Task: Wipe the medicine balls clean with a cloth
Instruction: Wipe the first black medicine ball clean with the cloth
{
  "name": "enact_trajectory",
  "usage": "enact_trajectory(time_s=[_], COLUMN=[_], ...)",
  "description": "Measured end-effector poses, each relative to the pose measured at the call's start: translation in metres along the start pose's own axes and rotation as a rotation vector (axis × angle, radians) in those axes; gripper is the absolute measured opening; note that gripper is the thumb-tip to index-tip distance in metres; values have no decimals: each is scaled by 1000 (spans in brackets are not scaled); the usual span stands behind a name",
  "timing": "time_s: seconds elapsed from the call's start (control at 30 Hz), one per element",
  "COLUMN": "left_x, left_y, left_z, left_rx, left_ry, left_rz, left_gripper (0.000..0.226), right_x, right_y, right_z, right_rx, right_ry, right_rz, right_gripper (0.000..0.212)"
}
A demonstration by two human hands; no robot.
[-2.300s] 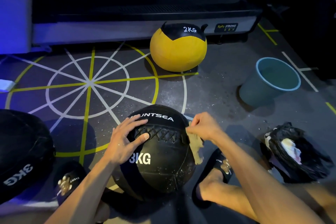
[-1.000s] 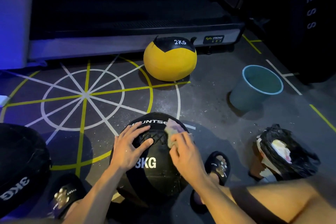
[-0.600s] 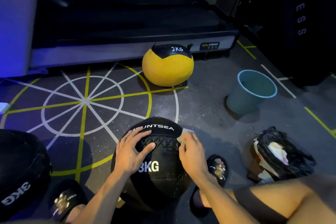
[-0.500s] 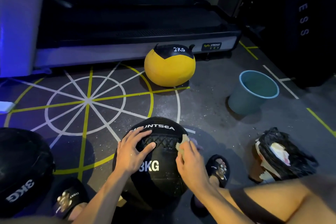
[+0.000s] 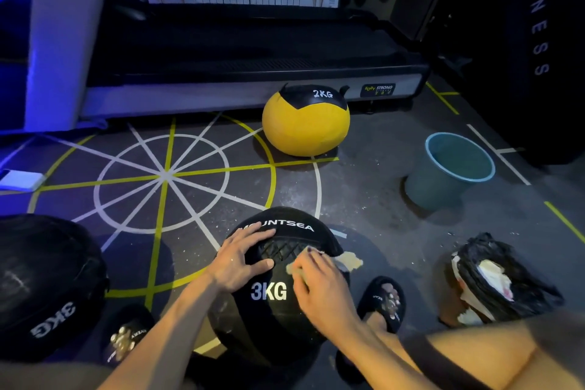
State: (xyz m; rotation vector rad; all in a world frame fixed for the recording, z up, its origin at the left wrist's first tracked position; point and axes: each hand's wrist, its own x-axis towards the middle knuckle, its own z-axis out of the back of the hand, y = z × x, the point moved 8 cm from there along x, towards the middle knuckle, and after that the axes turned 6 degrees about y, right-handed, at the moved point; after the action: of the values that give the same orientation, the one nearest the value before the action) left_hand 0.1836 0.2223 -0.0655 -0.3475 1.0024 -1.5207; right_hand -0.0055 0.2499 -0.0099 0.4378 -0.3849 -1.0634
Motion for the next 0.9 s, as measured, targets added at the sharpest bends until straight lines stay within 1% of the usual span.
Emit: enact_trajectory(time_s=[0.03, 0.07, 0.13, 0.17, 0.2, 0.27, 0.33, 0.4, 0.47, 0.53, 0.57, 0.6, 0.67, 0.7, 0.73, 0.77, 0.87, 0.9], left_x=[-3, -4, -4, -3, -4, -8, -12, -16, -17, -15, -15, -14, -15, -17, -18, -19, -13, -11], left_y=[2, 3, 1, -3, -6, -12, -10, -6, -3, -1, 0, 1, 4, 5, 5, 3, -10, -12], left_z=[-1, -3, -9, -12, -14, -10, -2, 2, -3, -8, -9, -8, -6, -5, -4, -4, -8, -11], left_rx=[-8, -10, 4, 12, 16, 8, -4, 36, 93, 101, 92, 86, 85, 73, 51, 29, 10, 1], left_ry=[-5, -4, 25, 60, 100, 151, 109, 6, -51, -87, -105, -120, -138, -151, -165, -184, -273, -298], left_rz=[-4, -5, -3, -4, -10, -39, -76, -92, -71, -55, -53, -54, -45, -36, -27, -15, 19, 35], left_gripper=[77, 77, 77, 80, 86, 97, 97, 95, 94, 93, 95, 96, 102, 106, 109, 110, 99, 98], right_x=[5, 11, 19, 19, 20, 22, 22, 18, 13, 9, 7, 5, -1, -3, -2, 4, 25, 30], right_y=[-8, -18, -41, -47, -50, -62, -87, -104, -90, -50, -28, -8, 13, 15, 10, -2, -30, -33], right_z=[2, 8, 21, 22, 20, 18, 18, 17, 16, 9, 5, -1, -14, -17, -16, -11, 11, 12], right_rx=[-7, -13, -1, 18, 44, 78, 105, 140, 126, 56, 27, 19, -34, -126, -199, -205, 28, 70], right_ry=[7, -18, -106, -127, -138, -142, -126, -130, -205, -251, -237, -188, -3, 69, 92, 53, -169, -226], right_rz=[-5, -59, -243, -324, -366, -420, -519, -614, -592, -440, -324, -182, 116, 233, 279, 238, -128, -231], right_gripper=[7, 7, 6, 9, 11, 8, 7, 8, 6, 2, 5, 7, 10, 13, 15, 15, 6, 4])
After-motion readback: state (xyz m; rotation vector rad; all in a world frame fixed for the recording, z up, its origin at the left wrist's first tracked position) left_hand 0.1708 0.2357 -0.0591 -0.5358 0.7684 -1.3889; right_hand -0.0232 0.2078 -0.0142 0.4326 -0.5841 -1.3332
